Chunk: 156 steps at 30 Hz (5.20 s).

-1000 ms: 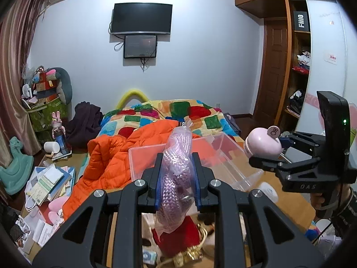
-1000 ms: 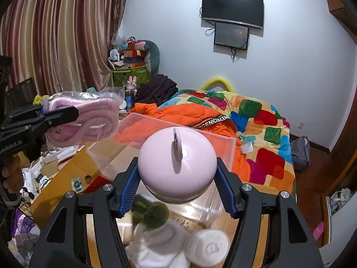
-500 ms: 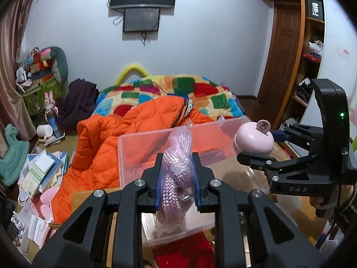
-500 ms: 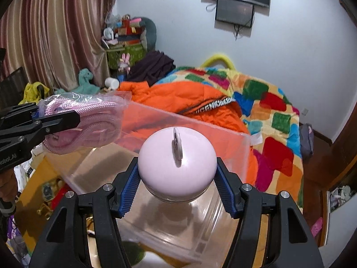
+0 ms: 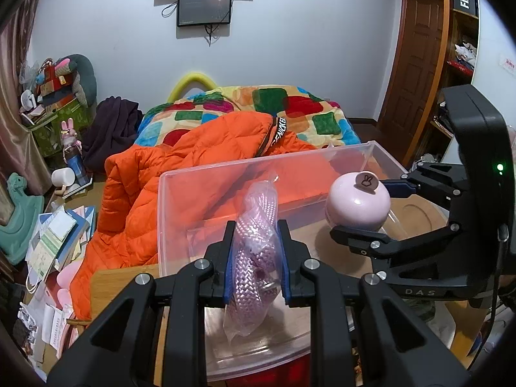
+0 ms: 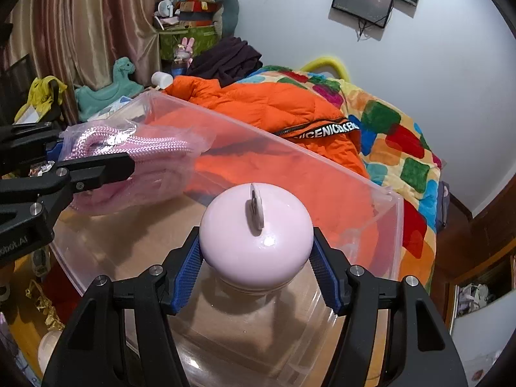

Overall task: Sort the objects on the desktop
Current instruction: 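Carry the pink jar and pink rope bag into the clear box and release both, then lift both open grippers out of the clear box back over the table, then grasp the white round lidded container with the right gripper while the left grasps the square badge, then carry the white container and square badge into the clear box and release both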

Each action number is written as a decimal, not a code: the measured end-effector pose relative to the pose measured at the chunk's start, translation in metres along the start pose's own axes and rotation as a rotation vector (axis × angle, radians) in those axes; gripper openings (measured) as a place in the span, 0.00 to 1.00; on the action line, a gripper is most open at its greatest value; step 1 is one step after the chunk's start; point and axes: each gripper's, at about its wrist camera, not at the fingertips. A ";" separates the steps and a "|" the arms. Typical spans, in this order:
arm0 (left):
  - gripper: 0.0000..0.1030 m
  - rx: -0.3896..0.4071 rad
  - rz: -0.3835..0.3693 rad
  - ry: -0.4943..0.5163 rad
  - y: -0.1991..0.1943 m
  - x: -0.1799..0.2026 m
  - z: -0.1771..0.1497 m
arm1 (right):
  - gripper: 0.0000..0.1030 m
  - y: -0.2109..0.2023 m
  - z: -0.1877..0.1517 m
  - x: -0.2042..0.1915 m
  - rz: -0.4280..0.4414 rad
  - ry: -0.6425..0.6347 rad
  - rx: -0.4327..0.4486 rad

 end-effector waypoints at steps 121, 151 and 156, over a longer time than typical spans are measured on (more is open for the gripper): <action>0.32 0.002 0.148 -0.039 -0.097 -0.032 -0.106 | 0.63 -0.118 -0.138 0.027 0.069 0.228 0.171; 0.32 0.040 0.045 0.025 -0.044 -0.011 -0.015 | 0.64 -0.073 -0.051 0.032 0.122 0.148 0.159; 0.32 0.001 0.037 0.021 -0.023 -0.007 -0.012 | 0.64 -0.061 -0.050 0.027 0.127 0.120 0.135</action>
Point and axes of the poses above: each gripper's, at about its wrist camera, not at the fingertips, and y roughly the way its jaws point, x to its right, z to its top, and after that the axes turned 10 degrees about z, right-handed
